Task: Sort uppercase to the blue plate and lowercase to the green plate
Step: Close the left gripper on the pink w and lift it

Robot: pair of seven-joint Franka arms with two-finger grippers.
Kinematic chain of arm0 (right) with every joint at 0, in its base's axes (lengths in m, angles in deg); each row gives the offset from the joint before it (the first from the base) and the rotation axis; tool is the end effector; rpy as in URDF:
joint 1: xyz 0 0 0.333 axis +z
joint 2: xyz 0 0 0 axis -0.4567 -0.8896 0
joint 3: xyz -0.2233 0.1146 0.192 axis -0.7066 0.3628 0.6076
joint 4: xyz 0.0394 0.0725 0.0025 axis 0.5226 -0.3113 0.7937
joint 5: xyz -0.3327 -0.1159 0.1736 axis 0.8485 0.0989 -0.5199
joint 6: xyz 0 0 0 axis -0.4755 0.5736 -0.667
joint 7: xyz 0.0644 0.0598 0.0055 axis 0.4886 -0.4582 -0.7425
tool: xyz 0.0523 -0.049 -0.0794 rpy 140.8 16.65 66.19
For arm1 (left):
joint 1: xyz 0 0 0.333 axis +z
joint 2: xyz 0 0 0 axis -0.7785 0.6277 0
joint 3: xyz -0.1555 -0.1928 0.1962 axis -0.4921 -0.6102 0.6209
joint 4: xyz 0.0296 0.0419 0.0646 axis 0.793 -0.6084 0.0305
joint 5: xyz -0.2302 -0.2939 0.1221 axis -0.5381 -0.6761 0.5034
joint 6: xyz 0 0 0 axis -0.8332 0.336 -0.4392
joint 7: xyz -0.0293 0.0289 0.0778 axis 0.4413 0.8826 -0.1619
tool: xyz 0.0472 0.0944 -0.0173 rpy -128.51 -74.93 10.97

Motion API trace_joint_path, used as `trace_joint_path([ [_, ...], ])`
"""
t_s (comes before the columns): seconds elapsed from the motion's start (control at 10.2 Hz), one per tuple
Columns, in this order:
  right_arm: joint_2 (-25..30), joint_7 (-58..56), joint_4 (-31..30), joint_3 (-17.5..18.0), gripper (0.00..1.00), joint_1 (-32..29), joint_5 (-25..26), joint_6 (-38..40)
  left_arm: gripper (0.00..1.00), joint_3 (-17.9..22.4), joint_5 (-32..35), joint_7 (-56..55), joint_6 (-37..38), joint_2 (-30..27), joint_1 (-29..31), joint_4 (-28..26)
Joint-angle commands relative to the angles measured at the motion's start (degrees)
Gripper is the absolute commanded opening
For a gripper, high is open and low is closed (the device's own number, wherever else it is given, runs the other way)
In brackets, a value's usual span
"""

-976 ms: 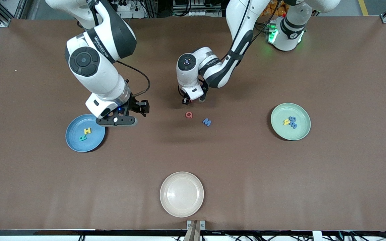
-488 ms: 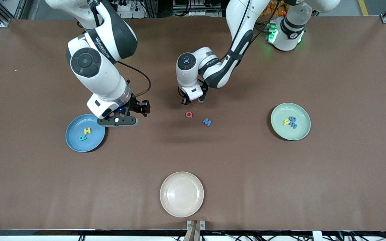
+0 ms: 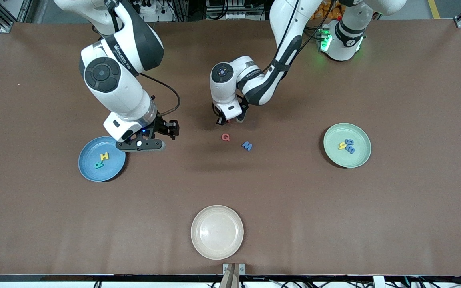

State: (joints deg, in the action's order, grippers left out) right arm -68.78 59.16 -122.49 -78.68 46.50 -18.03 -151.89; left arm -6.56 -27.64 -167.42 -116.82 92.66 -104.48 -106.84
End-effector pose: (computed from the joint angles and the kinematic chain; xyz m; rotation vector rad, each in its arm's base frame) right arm 0.5710 0.3001 0.4540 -3.0801 0.0212 0.0248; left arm 0.3623 -0.5644 0.1729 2.5332 1.8338 -0.0632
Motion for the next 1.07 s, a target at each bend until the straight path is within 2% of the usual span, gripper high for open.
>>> trace_joint_path([
  [0.0,-0.42,0.67,0.91,0.10,0.69,-0.08,-0.25,0.11,0.00,0.46,1.31,2.16,1.12,0.36,-0.43,-0.20],
  [0.39,-0.51,0.85,0.91,0.10,0.69,0.10,-0.25,0.02,0.00,0.46,1.31,7.96,6.12,-2.27,-0.08,0.24],
  [0.68,-1.21,2.43,0.91,0.10,0.69,1.32,-0.25,-1.02,0.00,0.46,1.31,19.89,13.75,-6.04,1.67,0.15],
  [0.98,-3.66,6.98,0.91,0.10,0.70,4.66,-0.08,-4.97,0.00,0.38,1.23,36.40,23.85,-12.54,7.46,-1.16],
])
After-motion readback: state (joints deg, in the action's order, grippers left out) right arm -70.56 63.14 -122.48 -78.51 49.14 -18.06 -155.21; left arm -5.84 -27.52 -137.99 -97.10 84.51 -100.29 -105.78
